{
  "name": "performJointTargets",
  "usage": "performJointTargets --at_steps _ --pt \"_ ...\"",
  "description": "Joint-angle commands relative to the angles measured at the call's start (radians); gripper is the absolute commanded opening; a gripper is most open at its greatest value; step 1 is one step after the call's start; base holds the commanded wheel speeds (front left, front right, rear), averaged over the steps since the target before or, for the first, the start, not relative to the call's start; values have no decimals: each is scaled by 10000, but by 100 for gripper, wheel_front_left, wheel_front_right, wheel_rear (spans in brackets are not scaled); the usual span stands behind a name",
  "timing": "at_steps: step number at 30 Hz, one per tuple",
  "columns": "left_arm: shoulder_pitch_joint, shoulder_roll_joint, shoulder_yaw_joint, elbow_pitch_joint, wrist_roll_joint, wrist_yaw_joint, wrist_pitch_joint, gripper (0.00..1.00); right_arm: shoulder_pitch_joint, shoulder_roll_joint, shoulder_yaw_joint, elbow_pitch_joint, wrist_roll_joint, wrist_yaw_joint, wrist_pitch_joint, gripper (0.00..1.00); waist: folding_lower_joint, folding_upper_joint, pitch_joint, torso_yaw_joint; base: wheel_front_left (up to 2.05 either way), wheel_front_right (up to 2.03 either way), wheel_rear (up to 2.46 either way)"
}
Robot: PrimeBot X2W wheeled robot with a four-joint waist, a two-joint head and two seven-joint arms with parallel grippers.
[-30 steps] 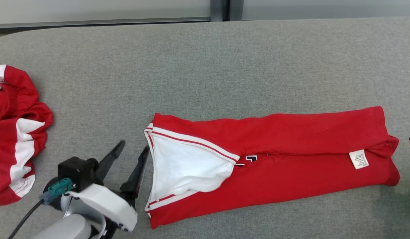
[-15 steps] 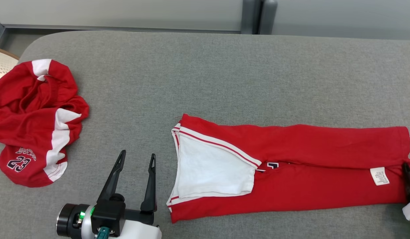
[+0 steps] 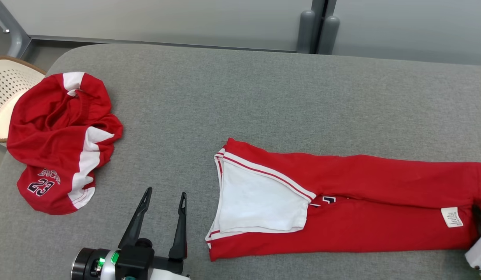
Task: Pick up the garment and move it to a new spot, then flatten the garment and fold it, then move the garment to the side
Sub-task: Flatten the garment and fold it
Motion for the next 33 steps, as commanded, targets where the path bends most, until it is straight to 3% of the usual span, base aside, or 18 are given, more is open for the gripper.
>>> performJointTargets --at_steps 1,9,14,19,27,33 --pt "43 -13 117 31 113 -111 -16 100 105 -258 -181 62 -113 -32 -152 0 -1 0 18 -85 0 0 0" --pt "34 -190 442 253 404 -683 -18 100 -425 -1138 -824 -244 -631 -31 -718 0 -1 0 247 -645 0 0 0" --pt "-26 -244 607 410 604 -973 -17 100 -660 -1417 -900 -1204 -1411 -29 -442 0 -1 0 328 -1135 0 0 0" --pt "-99 -308 738 632 745 -1161 -18 100 -419 -1058 -406 -3027 -1723 -28 334 0 -1 0 213 -1447 0 0 0" --pt "104 -476 827 796 906 -1392 -18 100 733 245 490 -6871 -2509 -26 2035 0 -1 0 -220 -1436 0 0 0" --pt "181 -629 824 855 1023 -1547 -18 100 1249 1190 1923 -7978 -3078 -26 2737 0 -1 0 -479 -1057 0 0 0"
